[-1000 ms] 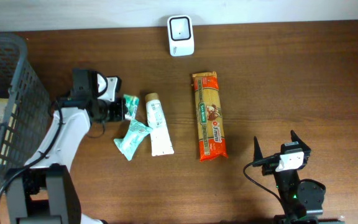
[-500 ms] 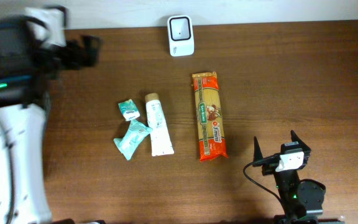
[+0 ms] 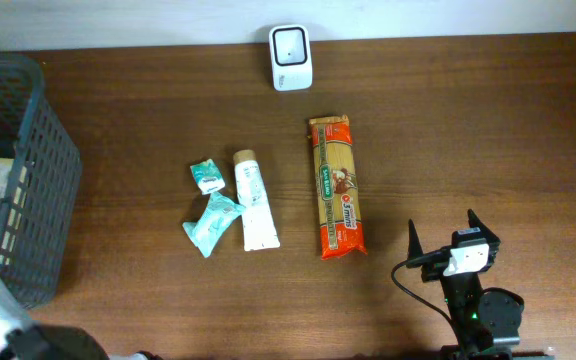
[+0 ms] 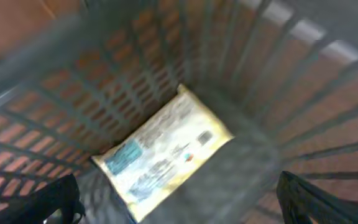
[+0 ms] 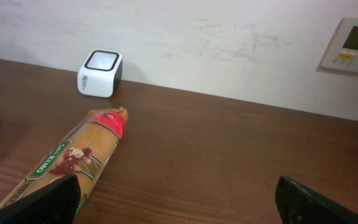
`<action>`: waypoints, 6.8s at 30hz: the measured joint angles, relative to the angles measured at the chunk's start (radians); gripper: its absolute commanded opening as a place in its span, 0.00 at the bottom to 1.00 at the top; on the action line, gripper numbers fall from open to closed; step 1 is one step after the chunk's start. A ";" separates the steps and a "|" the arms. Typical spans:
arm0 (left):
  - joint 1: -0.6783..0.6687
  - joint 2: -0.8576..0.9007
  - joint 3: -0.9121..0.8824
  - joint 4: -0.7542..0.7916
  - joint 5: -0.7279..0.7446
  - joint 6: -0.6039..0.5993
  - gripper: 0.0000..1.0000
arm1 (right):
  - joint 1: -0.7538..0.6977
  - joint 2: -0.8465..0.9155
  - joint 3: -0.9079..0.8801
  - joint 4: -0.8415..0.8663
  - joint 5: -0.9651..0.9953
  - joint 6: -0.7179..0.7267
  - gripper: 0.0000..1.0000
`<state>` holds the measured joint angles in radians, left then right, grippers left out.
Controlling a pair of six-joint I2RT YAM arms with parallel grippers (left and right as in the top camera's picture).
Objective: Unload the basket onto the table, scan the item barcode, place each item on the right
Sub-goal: 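Pick the yellow-white bag from the basket with left gripper, place it, then reach the right gripper to the spaghetti pack and grasp it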
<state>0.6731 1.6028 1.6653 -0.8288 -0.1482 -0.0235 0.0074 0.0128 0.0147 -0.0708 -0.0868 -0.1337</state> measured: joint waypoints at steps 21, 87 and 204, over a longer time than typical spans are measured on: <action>0.124 0.403 -0.222 0.414 0.037 0.560 0.72 | 0.000 0.000 0.000 0.000 0.000 -0.001 0.99; 0.103 0.548 -0.018 0.134 0.248 0.585 0.00 | 0.000 0.000 0.000 0.000 0.000 0.000 0.99; -0.395 -0.230 -0.199 0.131 0.115 0.083 0.99 | 0.000 0.798 0.962 -0.692 -0.298 0.045 0.98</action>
<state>0.2779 1.3724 1.4662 -0.6975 -0.0334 0.0593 0.0074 0.8112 0.9764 -0.7628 -0.3851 -0.0887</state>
